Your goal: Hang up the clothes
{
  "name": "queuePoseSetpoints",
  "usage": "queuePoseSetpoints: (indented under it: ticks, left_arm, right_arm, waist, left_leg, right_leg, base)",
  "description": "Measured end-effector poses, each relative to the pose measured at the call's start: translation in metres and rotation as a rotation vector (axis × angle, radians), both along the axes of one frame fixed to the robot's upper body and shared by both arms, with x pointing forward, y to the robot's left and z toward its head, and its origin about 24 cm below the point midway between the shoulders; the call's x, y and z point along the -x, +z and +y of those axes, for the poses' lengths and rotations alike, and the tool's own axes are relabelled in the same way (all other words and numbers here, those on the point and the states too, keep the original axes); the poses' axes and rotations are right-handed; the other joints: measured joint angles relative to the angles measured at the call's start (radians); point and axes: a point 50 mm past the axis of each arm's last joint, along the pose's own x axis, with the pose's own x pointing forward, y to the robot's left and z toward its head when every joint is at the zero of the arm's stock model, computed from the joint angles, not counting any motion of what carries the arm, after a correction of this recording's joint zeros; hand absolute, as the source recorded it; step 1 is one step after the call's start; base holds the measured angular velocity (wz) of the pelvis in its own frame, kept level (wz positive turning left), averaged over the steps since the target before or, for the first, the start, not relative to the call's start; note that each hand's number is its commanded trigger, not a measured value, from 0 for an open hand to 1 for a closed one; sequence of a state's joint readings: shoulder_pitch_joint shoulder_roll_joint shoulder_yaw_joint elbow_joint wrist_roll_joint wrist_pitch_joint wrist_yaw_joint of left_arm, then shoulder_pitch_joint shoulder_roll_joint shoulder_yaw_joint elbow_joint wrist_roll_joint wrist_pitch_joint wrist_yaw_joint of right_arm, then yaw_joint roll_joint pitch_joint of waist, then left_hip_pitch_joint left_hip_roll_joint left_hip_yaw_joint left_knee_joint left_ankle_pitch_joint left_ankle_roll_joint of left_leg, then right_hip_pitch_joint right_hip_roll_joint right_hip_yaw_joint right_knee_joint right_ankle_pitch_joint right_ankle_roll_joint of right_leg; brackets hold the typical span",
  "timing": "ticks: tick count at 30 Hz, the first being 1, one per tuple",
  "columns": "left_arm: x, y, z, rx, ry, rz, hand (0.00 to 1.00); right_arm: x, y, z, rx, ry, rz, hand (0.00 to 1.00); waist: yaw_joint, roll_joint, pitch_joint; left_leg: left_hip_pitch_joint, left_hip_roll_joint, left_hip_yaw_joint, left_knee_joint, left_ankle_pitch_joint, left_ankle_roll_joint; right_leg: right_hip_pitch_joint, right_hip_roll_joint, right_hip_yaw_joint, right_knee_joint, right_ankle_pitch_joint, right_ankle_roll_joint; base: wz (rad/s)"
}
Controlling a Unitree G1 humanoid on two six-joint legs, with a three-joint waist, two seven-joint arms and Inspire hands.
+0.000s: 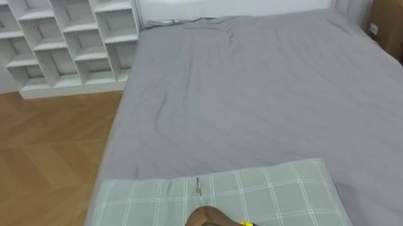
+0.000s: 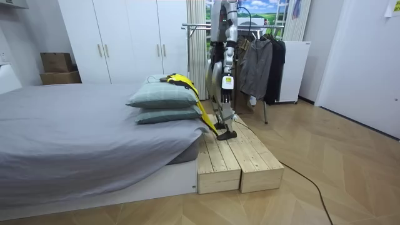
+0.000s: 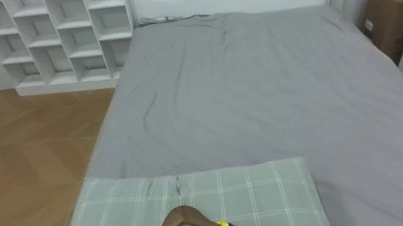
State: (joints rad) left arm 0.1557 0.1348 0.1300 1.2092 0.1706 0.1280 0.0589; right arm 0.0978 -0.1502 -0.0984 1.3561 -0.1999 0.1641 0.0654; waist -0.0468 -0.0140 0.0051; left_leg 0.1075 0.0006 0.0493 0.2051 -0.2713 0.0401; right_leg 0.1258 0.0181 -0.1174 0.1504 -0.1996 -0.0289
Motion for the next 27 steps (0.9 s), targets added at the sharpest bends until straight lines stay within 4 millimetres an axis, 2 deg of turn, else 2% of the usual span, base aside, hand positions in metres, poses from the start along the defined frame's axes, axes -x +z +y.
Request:
queuePoseSetpoints:
  ticks: [10,18,27]
  left_arm:
    - [0.000,0.000,-0.001,0.010,-0.019,0.019,0.00]
    - [-0.003,0.001,0.002,0.001,-0.041,0.009,0.00]
    - [0.003,0.000,0.001,0.011,-0.039,0.021,0.00]
  right_arm:
    - [-0.008,0.000,0.000,0.012,0.014,-0.022,0.00]
    - [-0.024,0.001,0.000,-0.005,0.030,-0.090,0.00]
    - [-0.020,0.001,0.000,-0.002,0.035,-0.089,0.00]
  waist:
    - [0.001,-0.009,-0.0030]
    - [0.000,-0.017,0.0016]
    - [0.001,-0.001,-0.0038]
  left_leg:
    - [0.000,-0.009,-0.004,0.006,0.000,0.000]
    - [0.002,-0.009,0.002,0.007,0.001,0.000]
    - [0.007,-0.007,0.001,0.000,0.000,0.000]
  right_leg:
    - [0.000,-0.003,0.001,0.000,-0.005,0.001]
    - [0.000,-0.005,0.003,0.000,-0.005,0.002]
    - [0.001,-0.002,0.006,0.001,-0.005,0.002]
  base:
    - [0.00]
    - [0.00]
    - [0.00]
